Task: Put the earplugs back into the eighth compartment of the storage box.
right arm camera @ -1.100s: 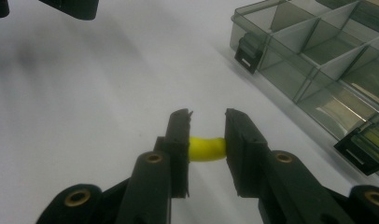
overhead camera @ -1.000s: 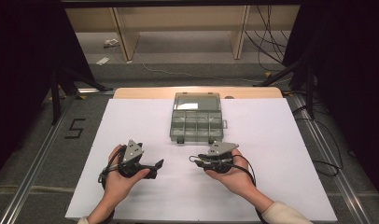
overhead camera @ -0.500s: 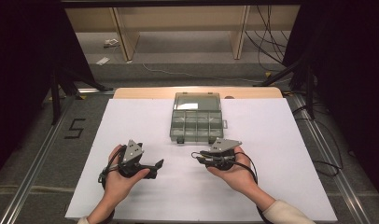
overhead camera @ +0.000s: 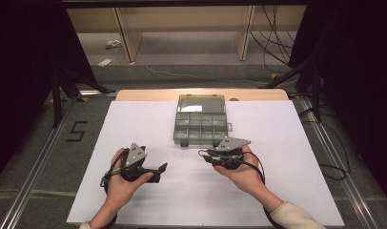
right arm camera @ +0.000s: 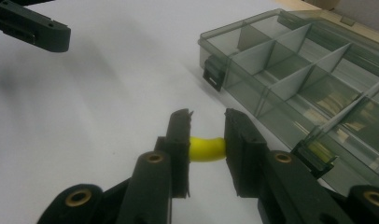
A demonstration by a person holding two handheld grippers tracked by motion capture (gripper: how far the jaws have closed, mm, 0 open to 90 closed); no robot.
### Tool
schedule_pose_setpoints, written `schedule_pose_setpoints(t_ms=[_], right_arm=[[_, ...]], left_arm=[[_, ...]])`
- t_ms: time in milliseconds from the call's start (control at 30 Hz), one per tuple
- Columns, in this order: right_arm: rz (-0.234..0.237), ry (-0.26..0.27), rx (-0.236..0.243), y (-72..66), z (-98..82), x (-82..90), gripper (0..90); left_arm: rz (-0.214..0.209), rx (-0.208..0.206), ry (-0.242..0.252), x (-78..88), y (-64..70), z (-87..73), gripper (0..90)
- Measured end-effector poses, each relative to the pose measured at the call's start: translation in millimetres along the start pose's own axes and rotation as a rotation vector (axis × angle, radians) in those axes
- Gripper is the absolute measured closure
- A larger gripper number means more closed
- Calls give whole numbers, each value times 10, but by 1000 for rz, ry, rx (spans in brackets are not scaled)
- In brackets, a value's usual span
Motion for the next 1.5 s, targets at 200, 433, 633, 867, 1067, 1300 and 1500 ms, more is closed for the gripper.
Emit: schedule_pose_setpoints(t_ms=[200,433,633,867,1067,1300,1500], right_arm=[[-8,8,-3,50,30,11,726],[-18,16,-8,109,61,28,727],[-26,23,-16,154,90,42,727],[-39,32,-23,230,127,59,727],[-52,40,-37,316,152,78,727],[-70,52,-56,434,191,95,727],[-80,56,-70,517,217,78,727]], left_arm=[[0,0,0,0,-1,0,4],[1,0,0,-4,-1,-2,5],[1,0,1,-2,-3,0,5],[-1,1,-5,-7,-4,-10,5],[-2,2,-5,-8,-3,-11,5],[-2,2,-4,-9,-3,-10,5],[-1,2,-4,-11,-6,-11,5]])
Point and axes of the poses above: each handheld gripper's, and its own axes: x roughly backward along the jaws, z roughly out of its top, y roughly to its right, the point moved 10 cm from there along -x, roughly forward along the jaws, and after that the axes turned 4 degrees about -y, right-handed, at the moved point
